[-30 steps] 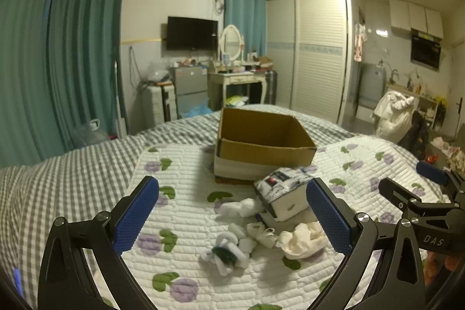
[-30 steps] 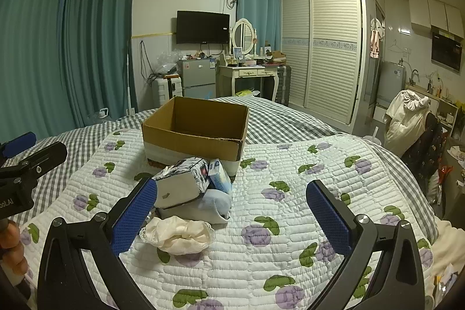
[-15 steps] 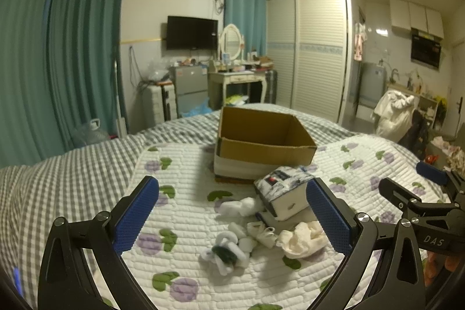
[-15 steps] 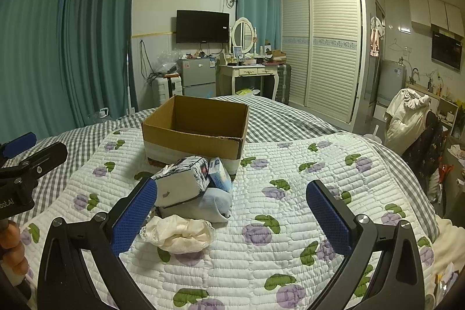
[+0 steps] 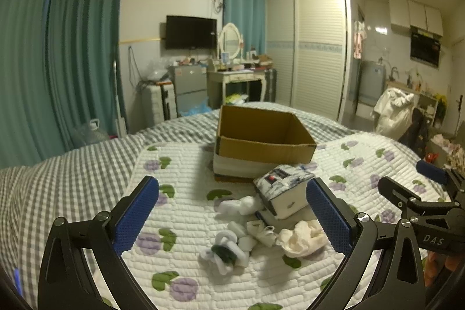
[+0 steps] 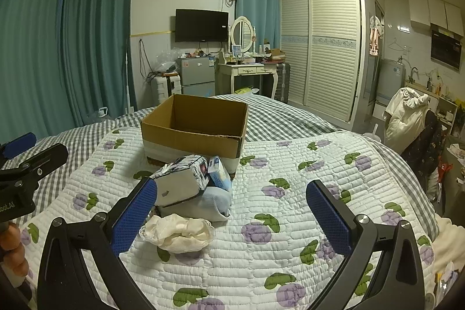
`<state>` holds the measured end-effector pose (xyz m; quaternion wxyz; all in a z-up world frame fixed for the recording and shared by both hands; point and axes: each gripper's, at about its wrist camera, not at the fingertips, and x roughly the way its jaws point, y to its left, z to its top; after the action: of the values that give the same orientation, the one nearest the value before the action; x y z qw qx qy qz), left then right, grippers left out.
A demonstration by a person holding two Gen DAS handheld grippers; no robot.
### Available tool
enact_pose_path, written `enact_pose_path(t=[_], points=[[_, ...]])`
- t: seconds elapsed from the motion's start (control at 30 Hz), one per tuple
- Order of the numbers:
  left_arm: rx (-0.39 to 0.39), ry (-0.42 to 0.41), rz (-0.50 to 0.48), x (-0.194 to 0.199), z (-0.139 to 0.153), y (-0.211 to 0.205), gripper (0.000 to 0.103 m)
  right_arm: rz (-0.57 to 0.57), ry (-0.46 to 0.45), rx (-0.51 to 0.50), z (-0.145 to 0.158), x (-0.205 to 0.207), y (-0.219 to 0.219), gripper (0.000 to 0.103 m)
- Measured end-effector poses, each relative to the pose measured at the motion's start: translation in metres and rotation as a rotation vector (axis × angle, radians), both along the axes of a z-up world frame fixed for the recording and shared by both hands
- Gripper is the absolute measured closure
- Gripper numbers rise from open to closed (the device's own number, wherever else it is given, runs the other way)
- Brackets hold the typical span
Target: Organize soft objects
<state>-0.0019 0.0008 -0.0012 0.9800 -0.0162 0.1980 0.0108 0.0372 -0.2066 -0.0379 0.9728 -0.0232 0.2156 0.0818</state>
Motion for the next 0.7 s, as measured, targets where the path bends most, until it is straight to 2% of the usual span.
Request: enact_pose_path(t=[0.7], points=[[-0.002, -0.01, 0.001, -0.0013, 0.0016, 0.0021, 0.0, 0.018, -0.002, -0.002, 0.0062, 0.001, 0.0033, 0.0]])
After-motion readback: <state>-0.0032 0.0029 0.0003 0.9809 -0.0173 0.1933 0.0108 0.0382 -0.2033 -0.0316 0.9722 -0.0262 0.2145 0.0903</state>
